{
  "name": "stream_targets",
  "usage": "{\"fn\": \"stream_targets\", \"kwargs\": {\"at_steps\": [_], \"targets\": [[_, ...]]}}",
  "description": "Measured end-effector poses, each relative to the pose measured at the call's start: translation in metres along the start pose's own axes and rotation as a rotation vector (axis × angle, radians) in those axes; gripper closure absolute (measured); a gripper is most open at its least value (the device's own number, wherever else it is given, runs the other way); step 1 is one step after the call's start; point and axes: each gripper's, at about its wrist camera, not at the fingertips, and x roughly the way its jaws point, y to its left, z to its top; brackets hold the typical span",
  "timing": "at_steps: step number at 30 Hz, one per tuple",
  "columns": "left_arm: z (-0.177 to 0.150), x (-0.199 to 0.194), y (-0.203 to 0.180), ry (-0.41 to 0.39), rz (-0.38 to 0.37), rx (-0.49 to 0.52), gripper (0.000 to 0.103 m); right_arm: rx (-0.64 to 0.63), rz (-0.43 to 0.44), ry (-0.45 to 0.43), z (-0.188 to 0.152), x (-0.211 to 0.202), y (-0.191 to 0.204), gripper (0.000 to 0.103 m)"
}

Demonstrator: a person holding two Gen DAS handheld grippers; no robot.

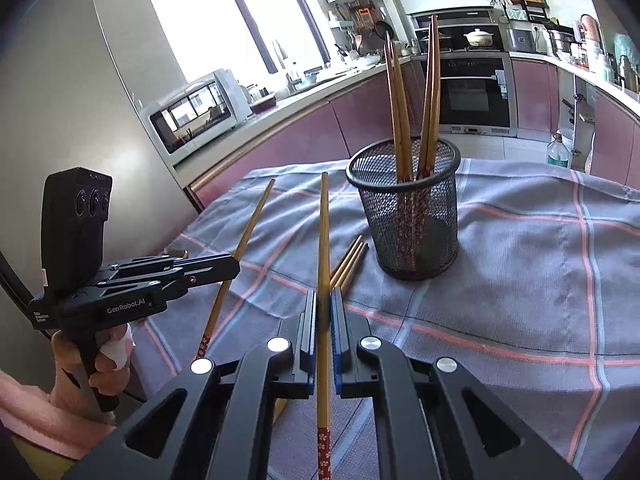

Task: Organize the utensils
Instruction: 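Carry the left gripper's chopstick upright over the mesh cup while the right gripper carries its own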

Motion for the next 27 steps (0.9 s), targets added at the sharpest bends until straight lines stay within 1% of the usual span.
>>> {"fn": "stream_targets", "kwargs": {"at_steps": [7,10,18,27], "targets": [[0.007,-0.024,0.001,-0.065,-0.027,-0.003,0.095,0.012,0.015,-0.049,0.007,-0.012,-0.004,0.098],[0.011,-0.033,0.002,-0.09,-0.05,-0.013,0.095,0.016,0.016,-0.072,0.011,-0.018,-0.006,0.098],[0.026,-0.059,0.002,-0.175,-0.068,-0.005,0.095,0.012,0.005,-0.137,0.022,-0.035,-0.01,0.098],[0.048,-0.069,-0.006,-0.238,-0.103,0.001,0.095,-0.01,-0.018,-0.199,0.041,-0.049,-0.014,0.098]]}}
